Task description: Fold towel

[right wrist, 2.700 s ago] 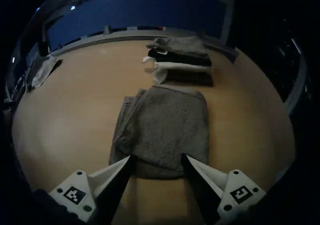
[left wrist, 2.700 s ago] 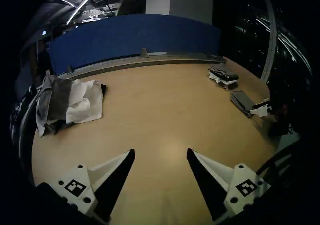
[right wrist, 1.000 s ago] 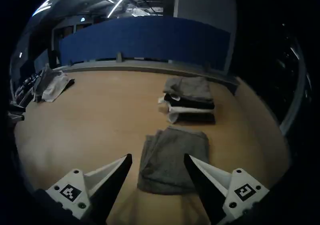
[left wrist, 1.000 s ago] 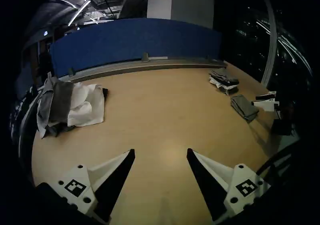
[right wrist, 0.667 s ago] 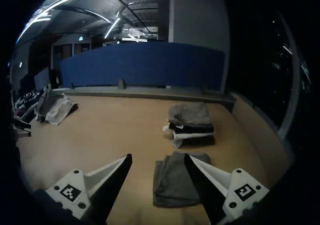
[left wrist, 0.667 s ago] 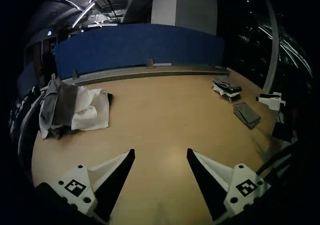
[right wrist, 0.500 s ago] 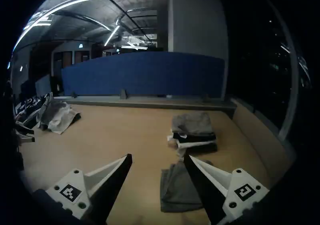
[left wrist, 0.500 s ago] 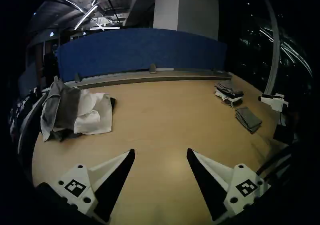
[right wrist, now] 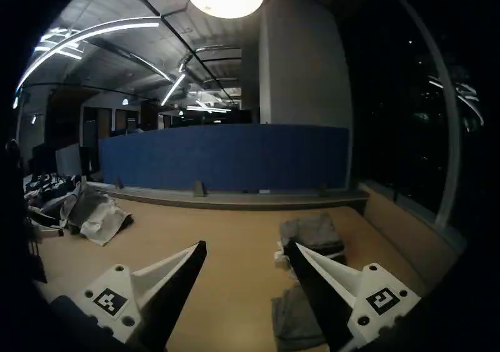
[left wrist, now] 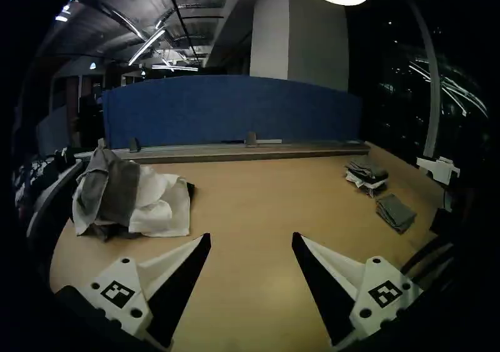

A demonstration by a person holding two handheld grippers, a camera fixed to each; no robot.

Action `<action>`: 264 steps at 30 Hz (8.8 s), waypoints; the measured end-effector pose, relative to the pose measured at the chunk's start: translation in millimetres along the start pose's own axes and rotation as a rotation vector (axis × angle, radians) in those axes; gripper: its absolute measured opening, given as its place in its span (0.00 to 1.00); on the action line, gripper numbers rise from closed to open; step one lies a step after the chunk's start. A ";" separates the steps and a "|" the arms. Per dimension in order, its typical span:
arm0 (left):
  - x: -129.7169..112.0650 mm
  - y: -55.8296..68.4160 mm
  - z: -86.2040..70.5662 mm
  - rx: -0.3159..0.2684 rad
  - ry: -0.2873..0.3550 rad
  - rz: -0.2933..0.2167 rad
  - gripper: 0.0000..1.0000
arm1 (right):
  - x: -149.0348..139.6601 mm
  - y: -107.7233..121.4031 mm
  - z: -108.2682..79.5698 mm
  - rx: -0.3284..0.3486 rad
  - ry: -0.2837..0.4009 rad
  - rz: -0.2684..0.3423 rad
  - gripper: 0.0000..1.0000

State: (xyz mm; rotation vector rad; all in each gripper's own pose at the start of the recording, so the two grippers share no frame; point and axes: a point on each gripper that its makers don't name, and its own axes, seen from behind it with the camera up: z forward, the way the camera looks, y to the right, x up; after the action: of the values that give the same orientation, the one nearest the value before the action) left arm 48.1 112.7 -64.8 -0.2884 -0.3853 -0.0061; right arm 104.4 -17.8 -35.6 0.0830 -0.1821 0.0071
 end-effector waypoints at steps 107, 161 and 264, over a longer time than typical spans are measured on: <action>-27.2 -120.0 44.7 0.250 0.385 0.012 0.97 | 25.2 -49.2 8.9 -0.001 0.114 0.060 1.00; -26.6 -118.8 45.0 0.250 0.385 0.012 0.97 | -79.5 15.2 46.1 -0.058 0.205 0.068 1.00; -28.5 -119.9 43.2 0.249 0.386 0.009 0.97 | -96.9 5.6 50.3 -0.072 0.183 -0.009 1.00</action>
State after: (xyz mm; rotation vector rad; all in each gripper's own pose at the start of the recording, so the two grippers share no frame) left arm -1.5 8.3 -4.0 -0.0393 0.0001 -0.0052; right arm -0.1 -16.3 -3.4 0.0109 0.0011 -0.0011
